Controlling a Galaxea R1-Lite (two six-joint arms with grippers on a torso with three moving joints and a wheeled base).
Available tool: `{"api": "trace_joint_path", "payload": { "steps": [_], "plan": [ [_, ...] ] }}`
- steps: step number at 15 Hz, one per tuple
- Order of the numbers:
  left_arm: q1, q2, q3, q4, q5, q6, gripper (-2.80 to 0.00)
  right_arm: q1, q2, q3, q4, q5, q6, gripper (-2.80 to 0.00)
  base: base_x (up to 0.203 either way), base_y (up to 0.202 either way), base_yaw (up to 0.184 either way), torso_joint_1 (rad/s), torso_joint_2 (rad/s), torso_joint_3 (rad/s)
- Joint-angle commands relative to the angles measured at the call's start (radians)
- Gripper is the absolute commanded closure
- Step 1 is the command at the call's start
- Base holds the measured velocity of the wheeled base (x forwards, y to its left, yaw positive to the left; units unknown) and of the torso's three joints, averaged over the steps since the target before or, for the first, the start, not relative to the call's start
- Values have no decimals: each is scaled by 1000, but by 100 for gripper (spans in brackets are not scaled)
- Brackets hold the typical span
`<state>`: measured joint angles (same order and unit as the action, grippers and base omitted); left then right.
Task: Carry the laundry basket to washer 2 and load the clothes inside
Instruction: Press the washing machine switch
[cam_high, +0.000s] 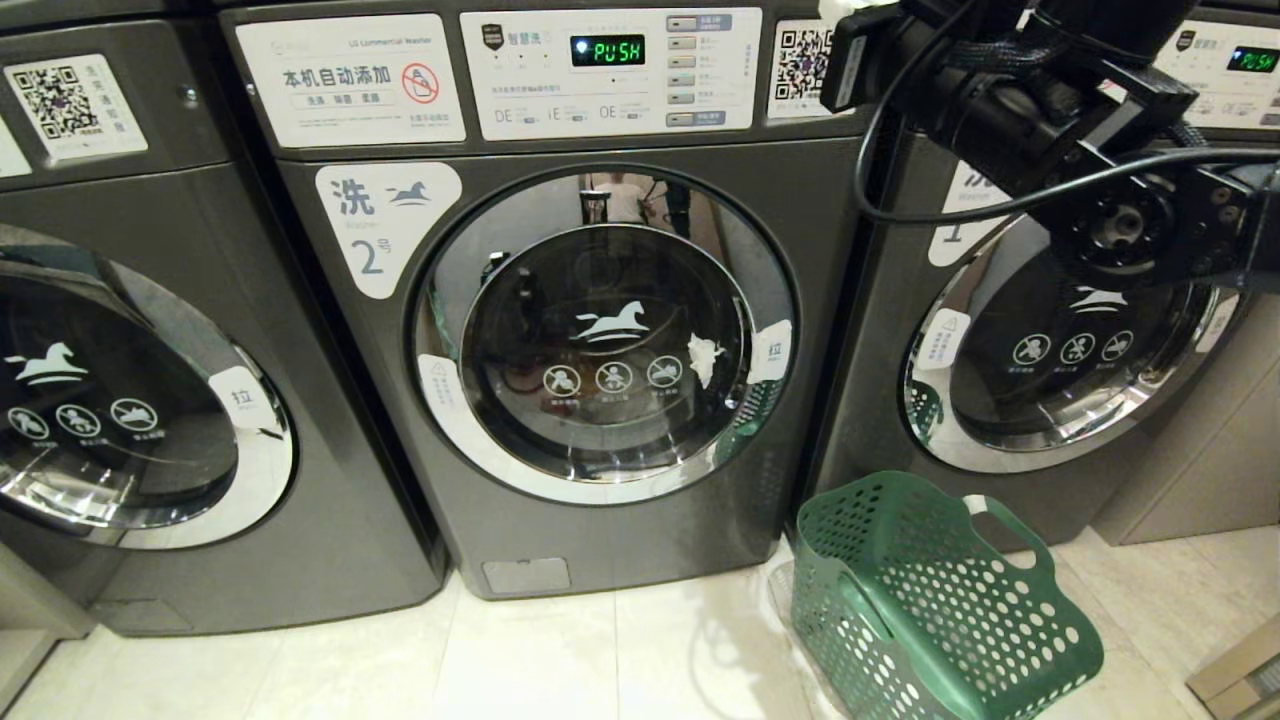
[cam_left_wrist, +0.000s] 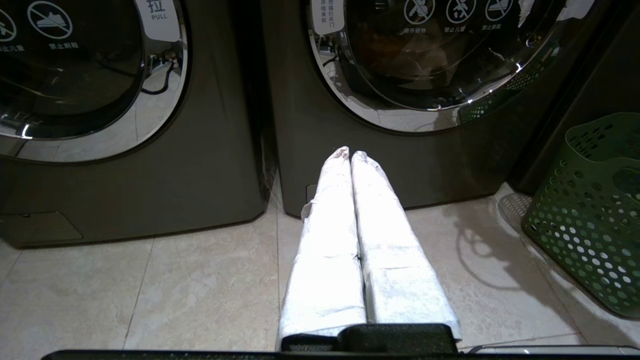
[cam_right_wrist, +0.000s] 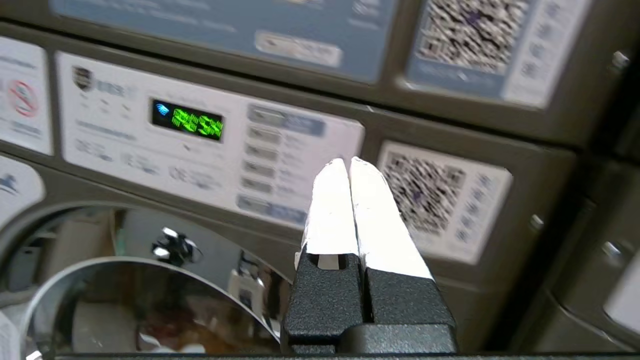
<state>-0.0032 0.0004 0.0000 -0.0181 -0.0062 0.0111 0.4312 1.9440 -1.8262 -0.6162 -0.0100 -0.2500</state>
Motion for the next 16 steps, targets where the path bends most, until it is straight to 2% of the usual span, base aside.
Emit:
{"api": "trace_joint_path", "payload": {
  "steps": [1,4,6,9,16],
  "plan": [
    [0,-2,8,0,0,0,0,-16,-70,78,-4,-24,0,0,0,0,0,0,0,0],
    [0,-2,8,-3,-5,-2,0,-67,-212,322,-3,-65,6,0,0,0,0,0,0,0],
    [0,-2,8,-3,-5,-2,0,-92,-291,435,-4,-73,21,0,0,0,0,0,0,0],
    [0,-2,8,-3,-1,-3,0,-97,-297,455,-5,-73,31,0,1,66,2,-1,3,3],
    [0,-2,8,-2,-1,-16,0,-97,-295,462,-7,-70,29,0,0,171,0,2,3,2]
  ]
}}
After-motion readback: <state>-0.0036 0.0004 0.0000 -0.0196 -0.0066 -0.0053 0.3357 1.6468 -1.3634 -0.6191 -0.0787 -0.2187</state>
